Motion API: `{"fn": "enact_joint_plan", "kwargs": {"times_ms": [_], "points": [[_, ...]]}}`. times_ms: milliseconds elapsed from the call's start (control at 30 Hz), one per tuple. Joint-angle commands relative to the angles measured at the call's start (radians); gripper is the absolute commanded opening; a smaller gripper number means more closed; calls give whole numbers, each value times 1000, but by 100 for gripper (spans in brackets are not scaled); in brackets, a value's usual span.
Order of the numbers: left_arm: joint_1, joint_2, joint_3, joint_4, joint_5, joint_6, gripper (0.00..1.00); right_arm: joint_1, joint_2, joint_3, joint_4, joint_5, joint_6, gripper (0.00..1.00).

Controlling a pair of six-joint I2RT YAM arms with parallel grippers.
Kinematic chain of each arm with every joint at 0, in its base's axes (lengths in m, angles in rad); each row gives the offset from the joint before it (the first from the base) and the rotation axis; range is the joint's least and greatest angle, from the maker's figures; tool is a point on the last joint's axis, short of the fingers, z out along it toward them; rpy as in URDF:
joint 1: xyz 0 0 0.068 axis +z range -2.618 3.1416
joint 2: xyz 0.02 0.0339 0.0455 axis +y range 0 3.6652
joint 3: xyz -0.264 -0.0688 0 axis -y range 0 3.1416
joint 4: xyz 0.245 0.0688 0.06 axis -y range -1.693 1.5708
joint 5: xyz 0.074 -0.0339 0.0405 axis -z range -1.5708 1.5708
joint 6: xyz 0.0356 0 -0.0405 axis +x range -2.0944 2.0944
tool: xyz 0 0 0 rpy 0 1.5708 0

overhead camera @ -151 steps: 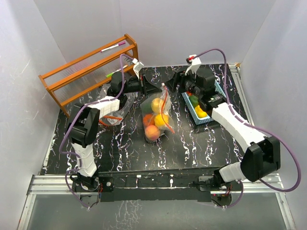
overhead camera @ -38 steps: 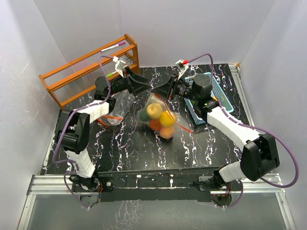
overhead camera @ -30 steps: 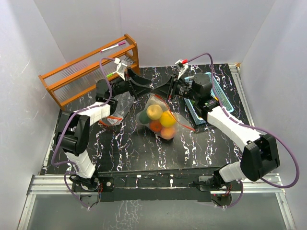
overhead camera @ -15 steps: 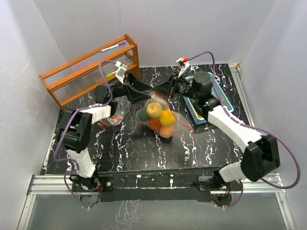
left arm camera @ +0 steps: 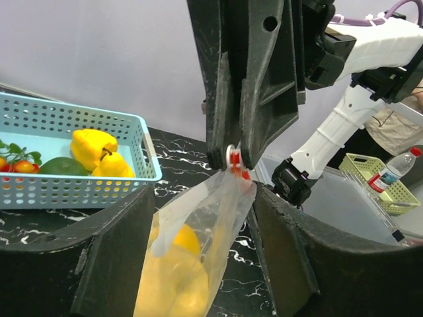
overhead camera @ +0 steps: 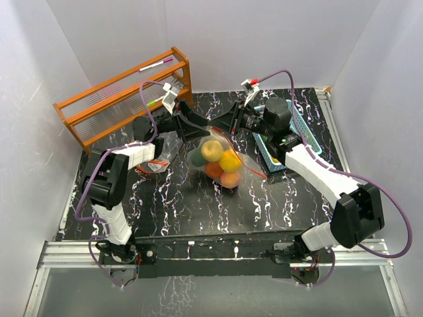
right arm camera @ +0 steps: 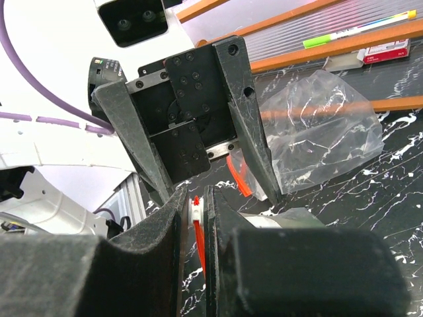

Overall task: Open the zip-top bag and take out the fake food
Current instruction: Unzip the zipper food storage bag at the center of the board.

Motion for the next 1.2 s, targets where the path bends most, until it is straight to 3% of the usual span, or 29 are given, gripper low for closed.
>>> {"fn": "enact_joint_plan", "kwargs": {"times_ms": [0,67,100,233,400,600,833,1167], "points": [[-34,11,63,198,4,-4,58,0,-3,36,97,-18,24,8],[-45,17,73,198,8,-7,51,0,-2,32,105,-17,28,7],[-51,21,76,198,9,-8,43,0,-2,32,107,-18,29,8],[-61,24,72,199,21,-8,0,0,-6,31,105,-7,27,8],[-58,13,55,199,29,-3,0,0,-18,18,96,17,16,8],[1,10,30,200,-66,-23,0,0,-31,-18,63,0,-110,7],[21,-8,24,200,-108,-42,0,-1,-75,-37,-75,48,-300,8],[87,4,-1,198,-237,-72,0,0,-213,-114,-251,169,-437,8]]}}
